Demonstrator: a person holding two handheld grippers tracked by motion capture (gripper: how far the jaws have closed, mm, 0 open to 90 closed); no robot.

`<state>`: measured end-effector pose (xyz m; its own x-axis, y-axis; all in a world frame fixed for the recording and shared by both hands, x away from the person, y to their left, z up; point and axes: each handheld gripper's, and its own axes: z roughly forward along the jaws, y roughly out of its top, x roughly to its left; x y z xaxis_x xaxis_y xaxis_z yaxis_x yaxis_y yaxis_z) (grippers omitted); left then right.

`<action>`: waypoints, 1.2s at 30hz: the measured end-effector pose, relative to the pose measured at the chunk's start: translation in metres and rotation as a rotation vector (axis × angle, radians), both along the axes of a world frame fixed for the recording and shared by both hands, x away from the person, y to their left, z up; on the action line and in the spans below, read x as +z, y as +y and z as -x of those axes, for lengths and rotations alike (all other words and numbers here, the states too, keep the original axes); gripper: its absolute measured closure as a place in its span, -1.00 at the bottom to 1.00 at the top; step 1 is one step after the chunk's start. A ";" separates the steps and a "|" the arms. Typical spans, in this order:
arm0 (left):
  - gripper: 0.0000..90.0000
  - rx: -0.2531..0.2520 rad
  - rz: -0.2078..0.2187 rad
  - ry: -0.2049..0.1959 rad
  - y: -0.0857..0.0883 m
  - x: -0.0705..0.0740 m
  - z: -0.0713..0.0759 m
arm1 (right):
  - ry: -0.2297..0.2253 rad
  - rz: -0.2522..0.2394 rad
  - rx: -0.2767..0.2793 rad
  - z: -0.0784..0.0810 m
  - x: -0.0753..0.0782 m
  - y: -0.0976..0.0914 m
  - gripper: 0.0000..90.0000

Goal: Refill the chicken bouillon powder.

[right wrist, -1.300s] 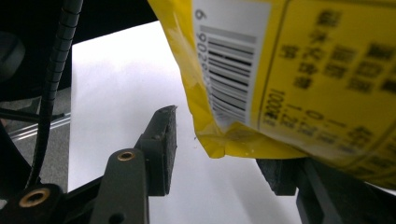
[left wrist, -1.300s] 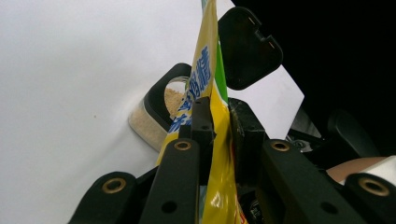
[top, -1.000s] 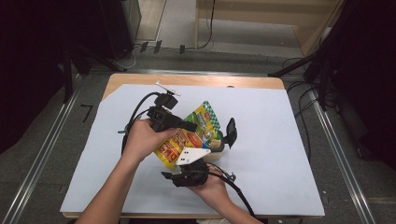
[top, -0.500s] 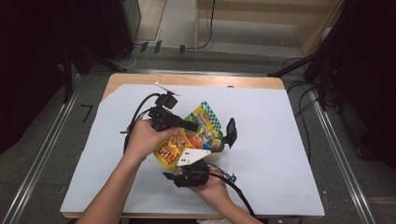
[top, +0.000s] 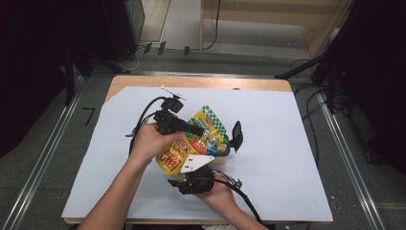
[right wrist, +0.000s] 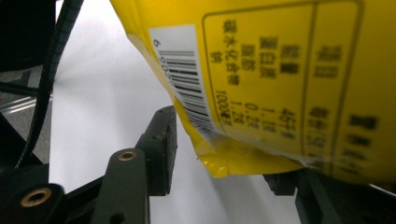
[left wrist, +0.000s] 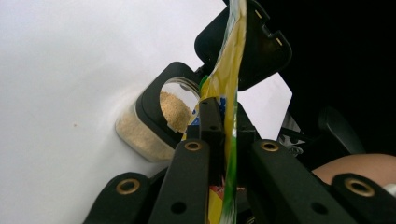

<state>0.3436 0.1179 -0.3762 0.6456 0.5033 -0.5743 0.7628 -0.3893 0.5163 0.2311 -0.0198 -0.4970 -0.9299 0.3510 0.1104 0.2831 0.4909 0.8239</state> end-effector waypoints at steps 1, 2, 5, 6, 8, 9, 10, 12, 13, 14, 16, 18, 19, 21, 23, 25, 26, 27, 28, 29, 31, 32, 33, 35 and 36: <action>0.98 0.000 0.000 0.000 0.000 0.000 0.000 | -0.006 0.003 0.002 0.000 -0.001 0.000 0.18; 0.98 0.007 0.009 0.006 0.004 0.001 0.000 | -0.003 0.004 0.003 0.001 -0.001 0.001 0.16; 0.98 0.014 0.029 0.015 0.010 0.002 0.001 | -0.006 0.003 0.005 0.001 -0.002 0.002 0.14; 0.98 0.017 0.035 0.015 0.012 0.003 0.002 | -0.004 0.002 0.005 0.001 -0.002 0.002 0.14; 0.98 0.022 0.042 0.015 0.015 0.004 0.002 | -0.002 0.002 0.004 0.001 -0.002 0.002 0.13; 0.98 0.026 0.058 0.019 0.020 0.005 0.002 | -0.001 0.000 0.004 0.001 -0.002 0.002 0.13; 0.98 0.042 0.078 0.024 0.026 0.007 0.003 | 0.002 -0.004 0.002 0.001 -0.002 0.002 0.12; 0.99 0.042 0.089 0.030 0.030 0.008 0.002 | 0.001 -0.005 0.001 0.001 -0.002 0.001 0.10; 0.99 0.055 0.127 0.042 0.037 0.009 0.002 | 0.011 -0.020 -0.004 -0.001 -0.002 0.000 0.09; 1.00 0.060 0.133 0.041 0.040 0.010 0.003 | 0.016 -0.024 -0.009 -0.002 -0.002 0.000 0.08; 1.00 0.068 0.139 0.038 0.045 0.012 0.003 | 0.024 -0.032 -0.015 -0.003 -0.001 -0.001 0.05; 1.00 0.074 0.148 0.036 0.050 0.013 0.004 | 0.016 -0.032 -0.022 -0.003 -0.001 -0.002 0.03; 1.00 0.080 0.154 0.030 0.054 0.014 0.004 | 0.013 -0.033 -0.024 -0.004 -0.001 -0.002 0.02; 1.00 0.086 0.163 0.023 0.058 0.016 0.004 | 0.016 -0.037 -0.037 -0.004 0.001 -0.003 0.00; 1.00 0.114 0.170 0.008 0.065 0.020 0.005 | 0.012 -0.042 -0.046 -0.006 0.001 -0.005 0.00; 1.00 0.135 0.165 -0.010 0.070 0.024 0.005 | 0.021 -0.045 -0.052 -0.007 0.002 -0.006 0.00; 1.00 0.155 0.164 -0.023 0.075 0.026 0.006 | 0.031 -0.045 -0.071 -0.010 0.002 -0.008 0.00; 1.00 0.155 0.164 -0.023 0.075 0.026 0.006 | 0.032 -0.046 -0.076 -0.011 0.002 -0.009 0.00; 1.00 0.165 0.168 -0.031 0.079 0.027 0.006 | 0.032 -0.046 -0.076 -0.011 0.002 -0.009 0.00; 1.00 0.179 0.176 -0.036 0.084 0.029 0.006 | 0.052 -0.057 -0.088 -0.014 0.002 -0.012 0.00; 0.99 0.215 0.180 -0.056 0.094 0.030 0.004 | 0.062 -0.067 -0.090 -0.016 0.003 -0.013 0.00; 0.99 0.224 0.179 -0.061 0.097 0.030 0.003 | 0.060 -0.071 -0.092 -0.016 0.003 -0.013 0.00; 0.99 0.235 0.181 -0.064 0.100 0.029 0.002 | 0.066 -0.073 -0.093 -0.017 0.004 -0.014 0.00; 0.99 0.256 0.178 -0.068 0.105 0.028 0.000 | 0.072 -0.074 -0.096 -0.017 0.004 -0.014 0.00; 0.99 0.269 0.174 -0.071 0.106 0.028 -0.001 | 0.079 -0.078 -0.098 -0.018 0.004 -0.015 0.00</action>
